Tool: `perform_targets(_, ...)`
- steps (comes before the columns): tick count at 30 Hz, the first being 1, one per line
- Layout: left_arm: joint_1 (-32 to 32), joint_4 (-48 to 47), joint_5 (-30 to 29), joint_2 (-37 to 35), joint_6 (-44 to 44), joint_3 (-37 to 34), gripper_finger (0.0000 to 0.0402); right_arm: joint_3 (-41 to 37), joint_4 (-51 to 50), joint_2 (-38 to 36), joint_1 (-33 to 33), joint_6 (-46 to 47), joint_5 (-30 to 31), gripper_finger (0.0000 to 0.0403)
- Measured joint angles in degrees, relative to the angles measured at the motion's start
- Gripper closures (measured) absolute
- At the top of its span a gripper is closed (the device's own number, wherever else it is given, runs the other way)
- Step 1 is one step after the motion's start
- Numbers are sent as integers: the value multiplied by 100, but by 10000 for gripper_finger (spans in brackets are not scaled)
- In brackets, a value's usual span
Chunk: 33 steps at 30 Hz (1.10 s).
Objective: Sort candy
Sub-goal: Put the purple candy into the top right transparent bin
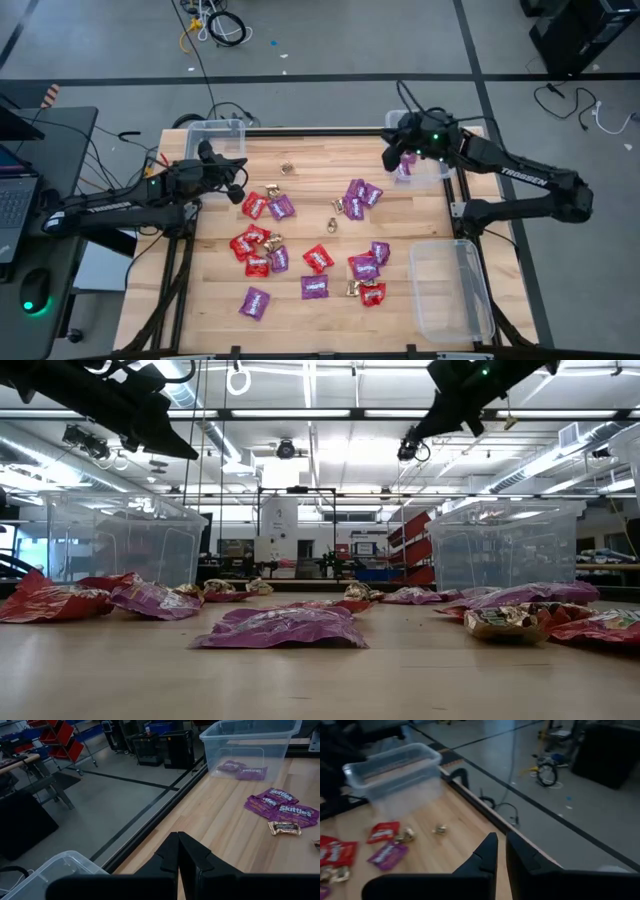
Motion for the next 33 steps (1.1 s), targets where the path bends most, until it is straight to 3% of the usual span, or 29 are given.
perform_targets(14,-2,-16,2,2,-128,0,393,102,1245,643,1121,-117,16,378)
perform_targets(33,-2,-56,2,1,-168,0,393,2352,974,2945,2053,-1026,169,378)
